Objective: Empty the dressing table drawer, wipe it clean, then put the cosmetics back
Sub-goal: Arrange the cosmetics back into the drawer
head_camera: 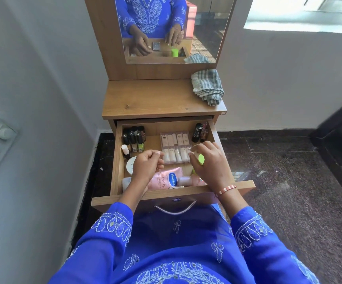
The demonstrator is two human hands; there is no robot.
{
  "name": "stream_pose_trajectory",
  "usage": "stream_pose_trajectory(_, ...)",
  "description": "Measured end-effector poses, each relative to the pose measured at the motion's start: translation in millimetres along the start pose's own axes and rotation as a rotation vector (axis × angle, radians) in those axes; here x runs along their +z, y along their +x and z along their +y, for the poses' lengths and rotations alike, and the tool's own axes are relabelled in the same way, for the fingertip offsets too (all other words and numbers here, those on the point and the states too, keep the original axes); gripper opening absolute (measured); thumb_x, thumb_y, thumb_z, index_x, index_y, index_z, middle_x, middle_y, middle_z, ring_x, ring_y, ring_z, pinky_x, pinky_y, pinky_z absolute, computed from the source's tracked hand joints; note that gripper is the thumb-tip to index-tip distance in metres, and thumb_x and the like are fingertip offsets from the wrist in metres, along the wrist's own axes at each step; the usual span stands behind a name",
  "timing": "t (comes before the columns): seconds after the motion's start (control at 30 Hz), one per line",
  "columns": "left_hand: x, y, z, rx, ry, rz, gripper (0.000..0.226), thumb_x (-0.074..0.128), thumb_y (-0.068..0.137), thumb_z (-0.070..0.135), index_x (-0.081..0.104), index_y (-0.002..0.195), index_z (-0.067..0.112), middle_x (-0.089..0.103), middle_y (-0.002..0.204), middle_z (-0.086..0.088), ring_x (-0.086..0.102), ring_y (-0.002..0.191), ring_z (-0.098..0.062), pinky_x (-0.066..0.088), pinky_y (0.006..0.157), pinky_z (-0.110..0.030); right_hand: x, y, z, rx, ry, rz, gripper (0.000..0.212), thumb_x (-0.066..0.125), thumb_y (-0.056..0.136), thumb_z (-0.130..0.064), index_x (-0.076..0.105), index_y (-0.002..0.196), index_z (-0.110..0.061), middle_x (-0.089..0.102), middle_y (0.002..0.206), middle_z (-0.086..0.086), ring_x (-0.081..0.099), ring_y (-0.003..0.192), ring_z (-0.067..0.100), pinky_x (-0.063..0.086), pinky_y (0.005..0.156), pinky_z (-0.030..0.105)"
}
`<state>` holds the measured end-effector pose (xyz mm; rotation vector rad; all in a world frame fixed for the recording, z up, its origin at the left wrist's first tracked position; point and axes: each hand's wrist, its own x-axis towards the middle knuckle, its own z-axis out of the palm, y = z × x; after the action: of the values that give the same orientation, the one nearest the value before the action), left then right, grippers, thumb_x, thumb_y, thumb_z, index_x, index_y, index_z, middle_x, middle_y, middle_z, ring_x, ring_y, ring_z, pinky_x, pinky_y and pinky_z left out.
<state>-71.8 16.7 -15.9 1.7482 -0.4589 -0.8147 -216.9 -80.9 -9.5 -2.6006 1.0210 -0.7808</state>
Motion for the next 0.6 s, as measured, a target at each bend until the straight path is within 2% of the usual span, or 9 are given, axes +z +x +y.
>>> stream_pose_trajectory(0.1, 0, -5, 2, 0.104, 0.076, 0.032, 0.020, 0.046, 0.094, 0.016, 0.065, 0.092, 0.012, 0.062, 0.069, 0.001, 0.058, 0.065, -0.010, 0.050, 0.064, -0.021, 4, -9, -17, -0.019, 0.068, 0.012, 0.005, 0.065, 0.078, -0.013, 0.067, 0.081, -0.009, 0.063, 0.078, 0.005, 0.055, 0.075, 0.023, 0.047, 0.061, 0.031)
stream_pose_trajectory(0.27, 1, -16, 4, 0.320, 0.251, 0.015, 0.018, 0.049, 0.092, 0.015, 0.066, 0.087, 0.015, 0.063, 0.070, 0.002, 0.061, 0.068, -0.015, 0.051, 0.067, -0.030, 13, -26, -28, -0.071, 0.116, -0.088, 0.010, 0.055, 0.077, -0.006, 0.066, 0.078, -0.007, 0.060, 0.076, 0.007, 0.055, 0.074, 0.025, 0.051, 0.060, 0.037)
stream_pose_trajectory(0.33, 1, -20, 0, 0.415, 0.330, 0.000, 0.017, 0.050, 0.091, 0.014, 0.067, 0.087, 0.013, 0.066, 0.077, 0.000, 0.062, 0.074, -0.018, 0.051, 0.071, -0.033, 13, -30, -29, -0.076, 0.109, -0.101, 0.014, 0.053, 0.078, -0.006, 0.067, 0.078, -0.006, 0.060, 0.075, 0.007, 0.055, 0.073, 0.025, 0.050, 0.059, 0.035)
stream_pose_trajectory(0.5, -4, -32, -12, 0.591, 0.544, 0.012, 0.019, 0.051, 0.091, 0.017, 0.068, 0.095, 0.008, 0.067, 0.090, -0.004, 0.058, 0.080, -0.014, 0.048, 0.069, -0.028, 11, -39, -29, -0.092, 0.074, -0.071, 0.016, 0.049, 0.077, -0.010, 0.065, 0.073, -0.010, 0.063, 0.071, 0.003, 0.056, 0.070, 0.022, 0.045, 0.062, 0.026)
stream_pose_trajectory(0.6, -10, -40, -20, 0.617, 0.596, 0.021, 0.019, 0.051, 0.091, 0.020, 0.067, 0.095, 0.012, 0.065, 0.088, 0.001, 0.058, 0.078, -0.011, 0.048, 0.064, -0.026, 12, -49, -31, -0.117, -0.017, -0.040, 0.018, 0.047, 0.077, -0.017, 0.061, 0.067, -0.013, 0.060, 0.062, -0.001, 0.053, 0.059, 0.019, 0.041, 0.053, 0.026)
